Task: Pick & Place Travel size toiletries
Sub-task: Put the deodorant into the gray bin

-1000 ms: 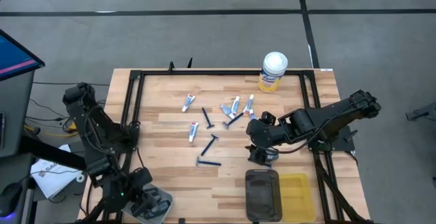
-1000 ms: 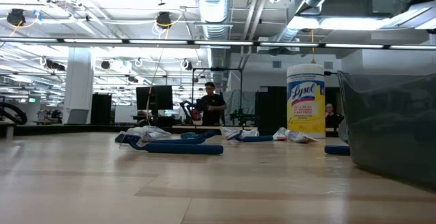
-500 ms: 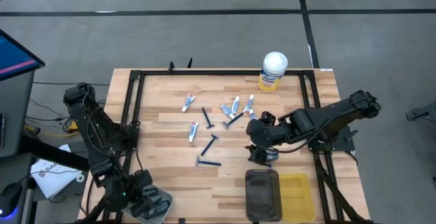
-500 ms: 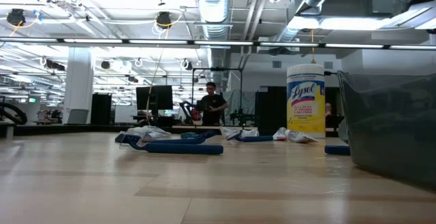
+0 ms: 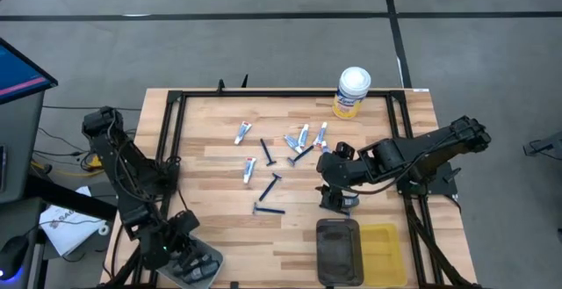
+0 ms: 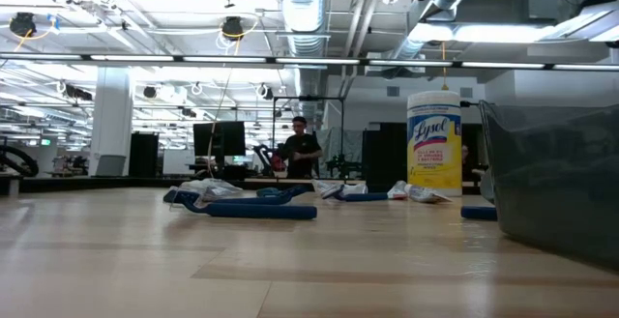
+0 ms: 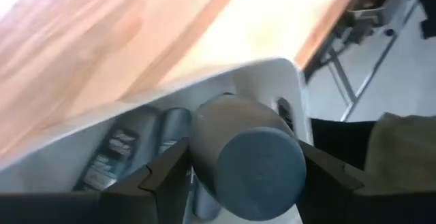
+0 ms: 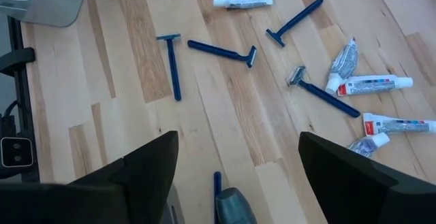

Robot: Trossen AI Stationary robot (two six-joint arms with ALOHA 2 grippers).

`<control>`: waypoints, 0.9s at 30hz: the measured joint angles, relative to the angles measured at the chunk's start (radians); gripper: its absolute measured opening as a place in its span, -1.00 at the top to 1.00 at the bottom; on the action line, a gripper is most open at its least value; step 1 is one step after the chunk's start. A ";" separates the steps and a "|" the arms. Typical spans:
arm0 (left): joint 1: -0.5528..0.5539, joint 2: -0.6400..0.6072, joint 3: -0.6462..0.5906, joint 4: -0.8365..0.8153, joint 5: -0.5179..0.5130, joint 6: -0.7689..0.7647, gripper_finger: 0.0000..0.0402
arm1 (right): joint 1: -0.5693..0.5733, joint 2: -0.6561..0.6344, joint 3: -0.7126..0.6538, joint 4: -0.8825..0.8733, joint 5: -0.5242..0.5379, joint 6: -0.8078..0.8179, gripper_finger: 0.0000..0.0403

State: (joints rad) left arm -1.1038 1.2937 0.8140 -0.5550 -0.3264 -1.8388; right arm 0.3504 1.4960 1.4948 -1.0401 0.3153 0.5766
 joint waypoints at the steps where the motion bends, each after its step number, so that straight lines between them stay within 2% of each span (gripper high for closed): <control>1: 0.000 0.000 -0.002 -0.003 0.002 -0.001 -0.02 | 0.000 0.000 0.000 0.000 0.000 0.000 -0.47; 10: 0.000 0.000 -0.003 0.003 0.008 -0.006 -0.08 | 0.000 0.000 0.000 0.000 -0.001 -0.012 -0.47; 21: 0.000 0.001 -0.003 0.002 0.038 -0.066 -0.39 | -0.020 0.000 0.000 0.000 -0.002 -0.035 -0.47; 27: 0.000 -0.005 -0.003 -0.001 0.086 -0.103 -0.45 | -0.033 0.000 0.000 0.000 -0.003 -0.043 -0.47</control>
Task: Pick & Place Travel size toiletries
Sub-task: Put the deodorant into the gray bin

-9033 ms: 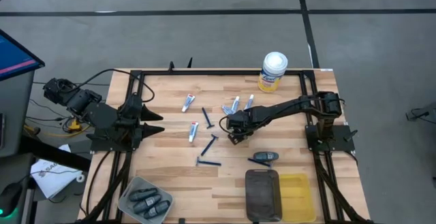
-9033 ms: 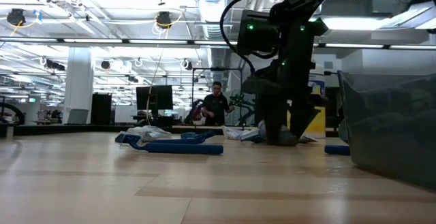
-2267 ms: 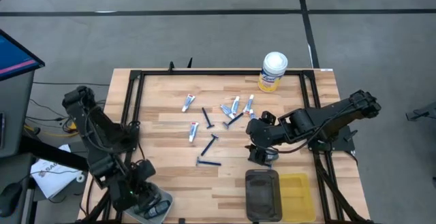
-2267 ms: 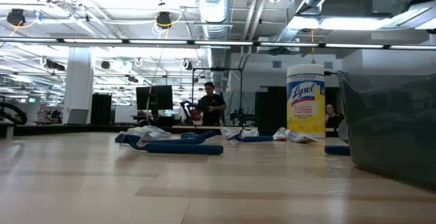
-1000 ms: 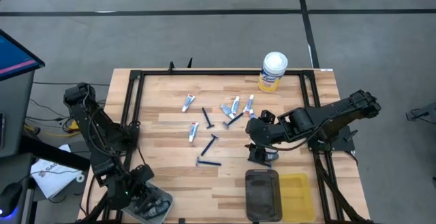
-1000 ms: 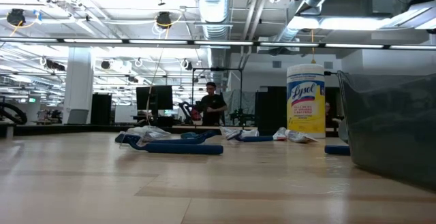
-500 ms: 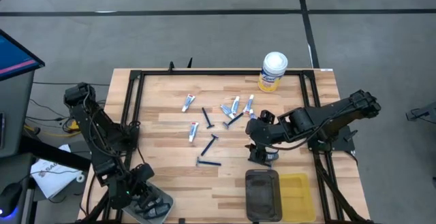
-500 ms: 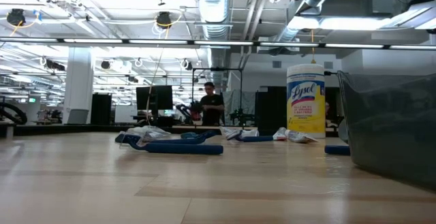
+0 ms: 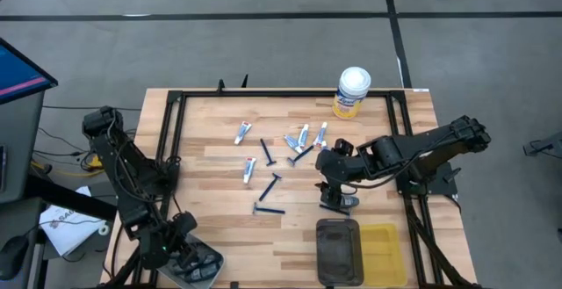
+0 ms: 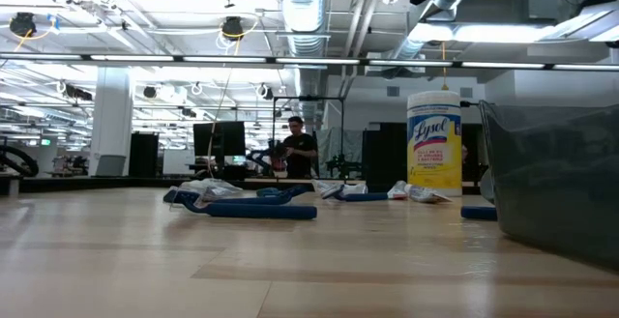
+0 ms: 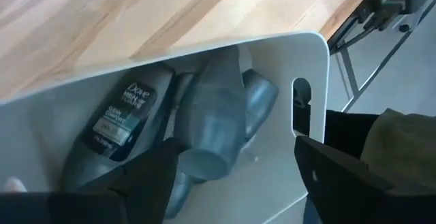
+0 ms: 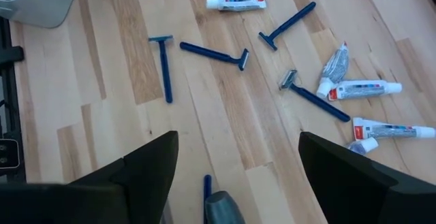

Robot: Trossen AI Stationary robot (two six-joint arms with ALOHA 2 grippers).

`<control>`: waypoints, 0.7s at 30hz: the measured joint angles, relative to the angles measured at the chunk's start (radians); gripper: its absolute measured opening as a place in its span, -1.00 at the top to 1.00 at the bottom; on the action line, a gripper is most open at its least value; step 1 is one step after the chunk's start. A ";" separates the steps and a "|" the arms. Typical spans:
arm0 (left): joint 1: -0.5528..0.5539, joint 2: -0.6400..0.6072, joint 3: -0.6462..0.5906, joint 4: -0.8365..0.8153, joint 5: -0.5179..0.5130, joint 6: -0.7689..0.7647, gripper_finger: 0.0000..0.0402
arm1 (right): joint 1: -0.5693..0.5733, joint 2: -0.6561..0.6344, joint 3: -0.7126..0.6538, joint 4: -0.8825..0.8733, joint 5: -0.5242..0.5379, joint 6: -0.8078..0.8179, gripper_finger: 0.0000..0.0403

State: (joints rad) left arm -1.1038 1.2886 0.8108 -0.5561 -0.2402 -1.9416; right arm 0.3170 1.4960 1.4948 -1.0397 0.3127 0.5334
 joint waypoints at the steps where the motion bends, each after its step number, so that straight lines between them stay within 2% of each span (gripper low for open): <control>1: 0.000 -0.010 0.000 -0.005 0.001 -0.003 -0.44 | 0.000 0.000 0.000 0.000 0.000 -0.002 -0.47; 6: 0.016 -0.115 0.000 -0.074 -0.025 -0.011 -0.42 | -0.015 0.000 0.000 -0.018 -0.001 0.047 -0.47; 10: 0.046 -0.230 0.000 -0.163 -0.071 -0.012 -0.42 | -0.049 0.000 0.000 -0.160 0.000 0.230 -0.47; 14: 0.080 -0.337 0.000 -0.189 -0.259 0.020 -0.42 | -0.062 0.000 -0.031 -0.330 -0.001 0.466 -0.47; 17: 0.109 -0.400 0.000 -0.188 -0.404 0.082 -0.42 | -0.032 0.000 -0.083 -0.420 -0.050 0.590 -0.47; 21: 0.146 -0.455 0.000 -0.187 -0.535 0.176 -0.42 | 0.028 0.000 -0.194 -0.389 -0.118 0.672 -0.47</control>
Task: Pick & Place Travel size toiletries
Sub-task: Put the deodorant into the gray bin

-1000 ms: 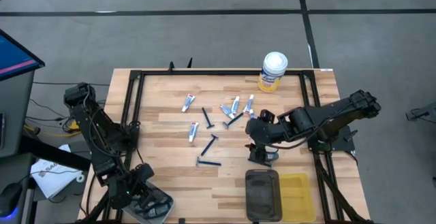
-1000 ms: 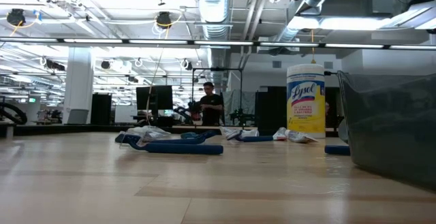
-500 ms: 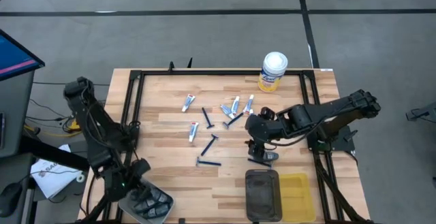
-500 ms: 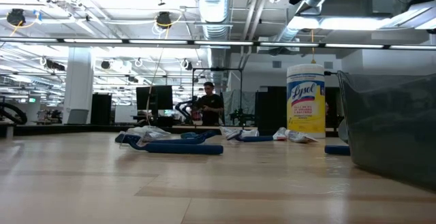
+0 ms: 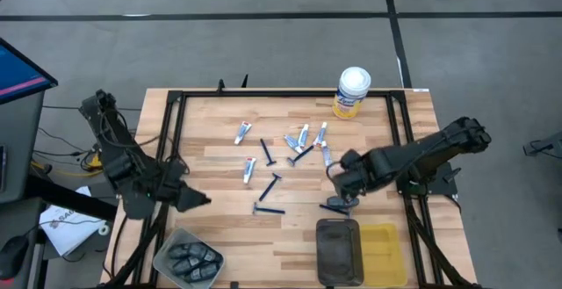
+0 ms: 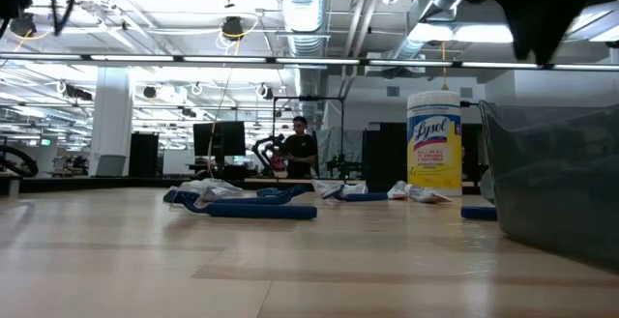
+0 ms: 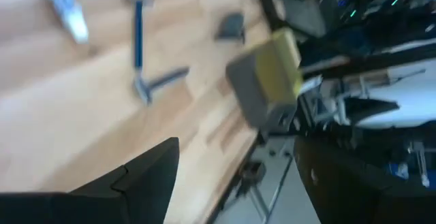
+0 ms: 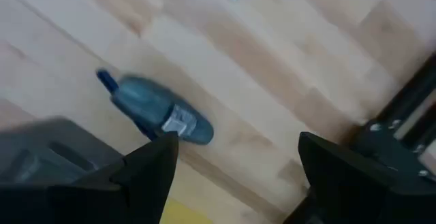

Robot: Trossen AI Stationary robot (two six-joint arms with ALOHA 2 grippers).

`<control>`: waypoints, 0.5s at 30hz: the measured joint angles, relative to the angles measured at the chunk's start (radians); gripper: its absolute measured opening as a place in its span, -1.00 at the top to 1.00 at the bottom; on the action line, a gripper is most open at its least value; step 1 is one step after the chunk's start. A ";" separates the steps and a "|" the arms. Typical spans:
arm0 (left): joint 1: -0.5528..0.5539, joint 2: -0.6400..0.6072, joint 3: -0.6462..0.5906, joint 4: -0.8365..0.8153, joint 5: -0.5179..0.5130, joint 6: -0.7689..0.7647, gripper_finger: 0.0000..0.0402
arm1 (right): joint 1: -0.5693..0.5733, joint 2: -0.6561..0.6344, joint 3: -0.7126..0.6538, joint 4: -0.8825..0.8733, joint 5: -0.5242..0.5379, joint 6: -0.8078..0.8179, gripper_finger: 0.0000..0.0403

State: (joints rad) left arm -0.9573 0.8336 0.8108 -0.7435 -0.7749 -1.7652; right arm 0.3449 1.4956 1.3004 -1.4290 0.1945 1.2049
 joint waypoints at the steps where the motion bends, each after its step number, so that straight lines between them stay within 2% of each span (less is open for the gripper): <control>1: 0.009 -0.010 0.000 0.000 -0.016 0.024 -0.42 | 0.011 0.000 -0.030 0.034 -0.016 -0.004 -0.47; 5: 0.047 -0.034 0.000 0.002 -0.031 0.102 -0.42 | 0.025 0.000 -0.134 0.166 -0.041 -0.160 -0.47; 9: 0.064 -0.043 0.000 0.003 -0.031 0.136 -0.42 | 0.026 -0.018 -0.221 0.201 -0.033 -0.381 -0.47; 15: 0.063 -0.041 0.000 0.005 -0.031 0.138 -0.42 | 0.026 -0.207 -0.406 0.470 -0.081 -0.583 -0.47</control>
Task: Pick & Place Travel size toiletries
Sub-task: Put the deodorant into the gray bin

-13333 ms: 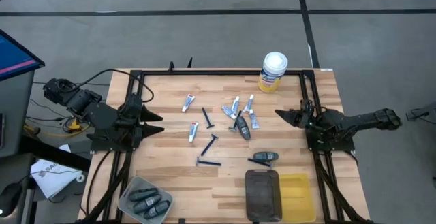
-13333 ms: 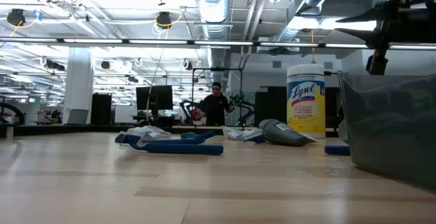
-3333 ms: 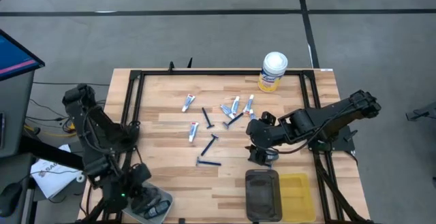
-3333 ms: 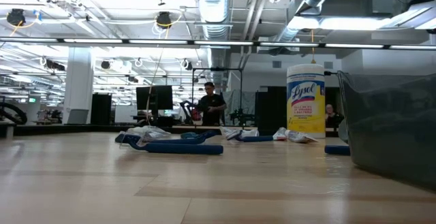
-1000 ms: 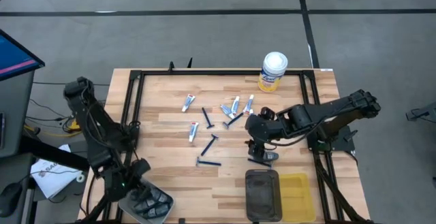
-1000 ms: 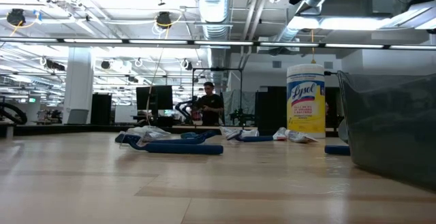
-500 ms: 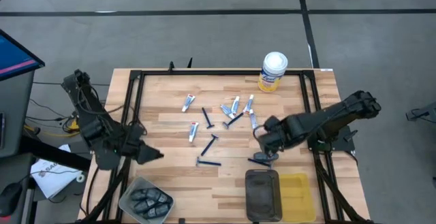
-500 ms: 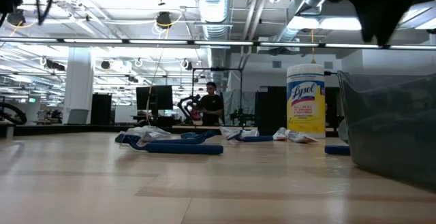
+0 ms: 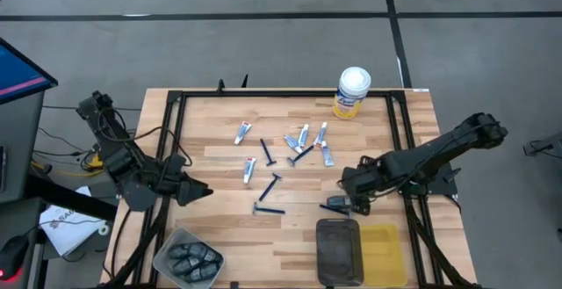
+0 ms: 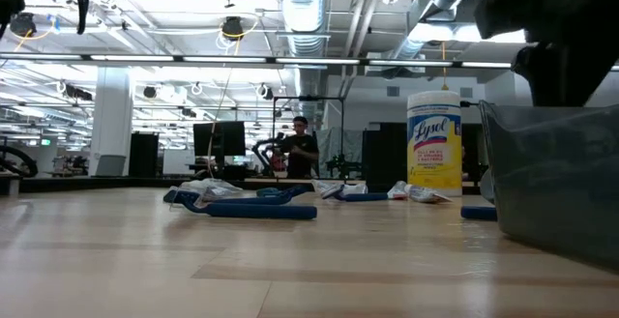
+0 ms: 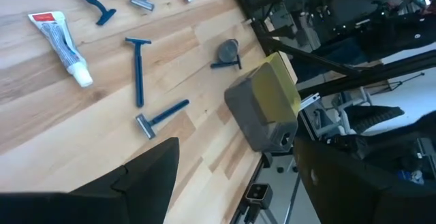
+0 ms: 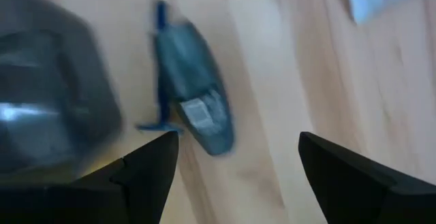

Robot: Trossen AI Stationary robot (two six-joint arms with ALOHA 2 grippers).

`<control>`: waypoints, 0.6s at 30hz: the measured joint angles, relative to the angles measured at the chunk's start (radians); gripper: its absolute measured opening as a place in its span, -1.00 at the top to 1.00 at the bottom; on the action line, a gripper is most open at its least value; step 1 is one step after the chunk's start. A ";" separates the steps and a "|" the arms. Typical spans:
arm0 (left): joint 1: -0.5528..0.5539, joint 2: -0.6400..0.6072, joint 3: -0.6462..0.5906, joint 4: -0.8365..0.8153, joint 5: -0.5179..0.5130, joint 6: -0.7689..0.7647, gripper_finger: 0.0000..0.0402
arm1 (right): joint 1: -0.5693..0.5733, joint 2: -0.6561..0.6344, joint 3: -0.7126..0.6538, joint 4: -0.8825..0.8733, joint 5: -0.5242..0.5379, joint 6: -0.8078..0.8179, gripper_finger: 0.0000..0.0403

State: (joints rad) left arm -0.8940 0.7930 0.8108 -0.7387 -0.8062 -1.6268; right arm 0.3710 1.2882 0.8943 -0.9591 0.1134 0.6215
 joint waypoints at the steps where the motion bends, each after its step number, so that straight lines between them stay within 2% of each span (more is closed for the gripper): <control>1: 0.000 0.001 0.000 0.000 0.000 0.002 -0.42 | 0.000 -0.032 -0.031 0.034 -0.001 -0.033 -0.47; 6: 0.000 0.001 0.000 0.000 -0.001 0.020 -0.42 | 0.000 -0.075 -0.142 0.069 -0.002 -0.128 -0.47; 18: 0.000 0.001 0.000 0.006 -0.037 0.015 -0.42 | -0.003 0.098 -0.194 0.258 -0.045 -0.331 -0.47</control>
State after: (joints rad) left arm -0.8940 0.7937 0.8108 -0.7330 -0.8429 -1.6115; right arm 0.3684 1.3867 0.7002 -0.7006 0.0681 0.2901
